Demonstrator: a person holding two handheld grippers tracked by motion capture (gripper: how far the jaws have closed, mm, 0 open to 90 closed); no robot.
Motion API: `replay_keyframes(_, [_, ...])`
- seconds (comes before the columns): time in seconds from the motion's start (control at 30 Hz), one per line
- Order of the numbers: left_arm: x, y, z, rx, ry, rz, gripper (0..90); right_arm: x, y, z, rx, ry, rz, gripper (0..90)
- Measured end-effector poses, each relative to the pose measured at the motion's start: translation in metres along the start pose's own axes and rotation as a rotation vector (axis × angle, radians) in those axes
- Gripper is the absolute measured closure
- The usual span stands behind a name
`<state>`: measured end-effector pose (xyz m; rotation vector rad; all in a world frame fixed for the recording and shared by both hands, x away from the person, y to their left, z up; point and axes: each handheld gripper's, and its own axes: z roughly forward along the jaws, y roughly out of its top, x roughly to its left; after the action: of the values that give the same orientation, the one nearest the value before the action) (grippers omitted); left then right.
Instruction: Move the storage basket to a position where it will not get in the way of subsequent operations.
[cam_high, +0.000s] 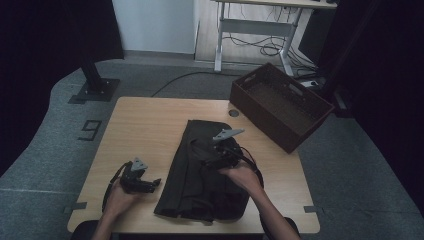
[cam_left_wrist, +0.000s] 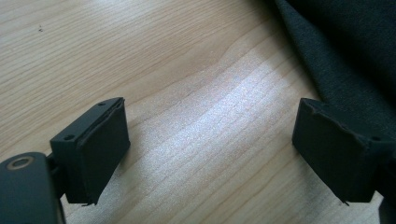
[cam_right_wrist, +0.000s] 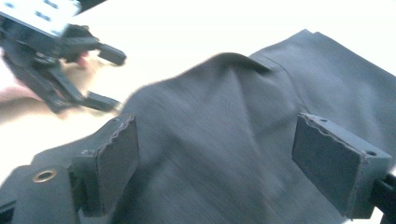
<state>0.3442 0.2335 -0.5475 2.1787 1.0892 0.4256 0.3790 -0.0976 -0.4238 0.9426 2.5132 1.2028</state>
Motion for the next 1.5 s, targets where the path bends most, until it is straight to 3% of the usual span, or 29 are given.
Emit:
replay_keyframes(0.17, [0.000,0.000,0.000,-0.001,0.000,0.000,10.6,0.017,0.014,0.018,0.017,0.038,-0.024,14.4])
replay_keyframes(0.33, [0.000,0.000,0.000,0.000,-0.001,0.000,10.6,0.025,0.014,0.040,0.074,0.043,-0.025,19.3])
replay_keyframes(0.47, [0.000,0.000,0.000,0.001,-0.001,0.000,10.6,0.026,0.008,0.051,0.135,0.003,-0.039,45.4])
replay_keyframes(0.6, [0.000,0.000,0.000,-0.001,0.000,-0.001,10.6,0.020,0.001,0.049,0.158,0.000,-0.033,70.8])
replay_keyframes(0.7, [0.000,0.000,0.000,0.000,0.000,-0.001,10.6,0.016,-0.003,0.040,0.155,-0.027,-0.055,81.7])
replay_keyframes(1.03, [0.000,0.000,0.000,0.000,-0.001,0.000,10.6,-0.017,-0.013,-0.022,0.109,-0.132,-0.032,84.0])
replay_keyframes(1.27, [0.001,0.000,0.000,0.000,-0.010,0.005,10.8,-0.057,-0.038,-0.061,0.098,-0.211,0.055,84.1])
replay_keyframes(1.5, [0.002,0.000,-0.001,0.000,-0.011,0.006,10.9,-0.092,-0.073,-0.075,0.141,-0.280,0.144,84.2])
